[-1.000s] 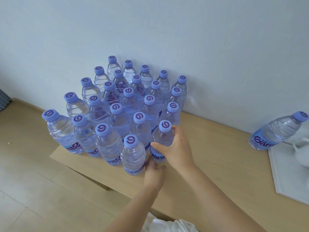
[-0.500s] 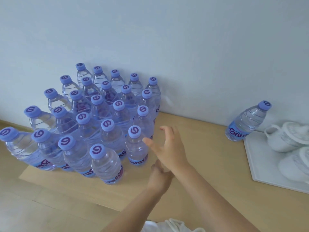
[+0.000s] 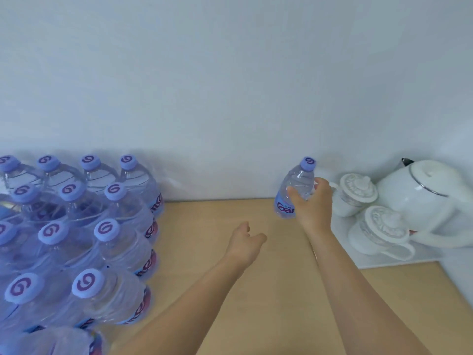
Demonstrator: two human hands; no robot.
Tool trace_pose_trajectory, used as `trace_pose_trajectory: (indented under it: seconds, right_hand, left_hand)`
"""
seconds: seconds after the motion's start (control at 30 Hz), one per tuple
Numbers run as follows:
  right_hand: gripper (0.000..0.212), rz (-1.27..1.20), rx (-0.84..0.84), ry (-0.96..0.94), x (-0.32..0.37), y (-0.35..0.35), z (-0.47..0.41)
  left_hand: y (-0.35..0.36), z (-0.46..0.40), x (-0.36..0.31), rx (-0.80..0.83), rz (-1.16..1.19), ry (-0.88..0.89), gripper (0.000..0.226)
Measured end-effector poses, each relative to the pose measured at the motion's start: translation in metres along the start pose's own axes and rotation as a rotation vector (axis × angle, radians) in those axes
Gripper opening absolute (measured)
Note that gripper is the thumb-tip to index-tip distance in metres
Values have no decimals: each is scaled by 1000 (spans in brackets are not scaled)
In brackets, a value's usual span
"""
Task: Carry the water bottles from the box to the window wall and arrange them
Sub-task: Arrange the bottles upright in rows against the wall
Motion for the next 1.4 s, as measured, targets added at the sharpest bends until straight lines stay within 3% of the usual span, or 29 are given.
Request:
trace_pose_trajectory:
  seconds: [0.1, 0.27, 0.47, 0.6, 0.77, 0.9, 1.07, 1.23, 1.4]
  right_hand:
    - [71, 1, 3, 57, -3, 9, -21]
    - [41, -96, 68, 94, -7, 17, -30]
    - [39, -86, 44, 109, -4, 2, -11]
    - [39, -110, 51, 105, 9, -16, 9]
    - [45, -222, 61, 110, 42, -41, 27]
    - [44, -312, 210, 119, 67, -56, 36]
    - [58, -258, 393, 93, 80, -60, 50]
    - [59, -242, 414, 70, 86, -58, 66]
    - [30, -256, 613, 45, 96, -58, 87]
  left_hand:
    - [9, -14, -6, 22, -30, 3, 58]
    - [18, -29, -11, 32, -114, 20, 66]
    - [23, -26, -19, 71, -207, 131, 71]
    - [15, -9, -26, 70, -147, 262, 40]
    - [0, 23, -24, 270, 10, 339, 45]
    - [-7, 52, -26, 243, 118, 340, 67]
    - [-11, 86, -27, 283, 197, 427, 31]
    - [-21, 106, -18, 290, 244, 408, 36]
    - [-53, 122, -2, 431, 227, 397, 34]
Point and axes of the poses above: each hand's wrist, its own z-axis away from the middle knuckle, its own y-axis out of the palm, x = y × z, the point moved 1 cm from there along -z, towards the middle knuckle, and after that the axes turned 2 degrees about y, right-handed, at the moved point
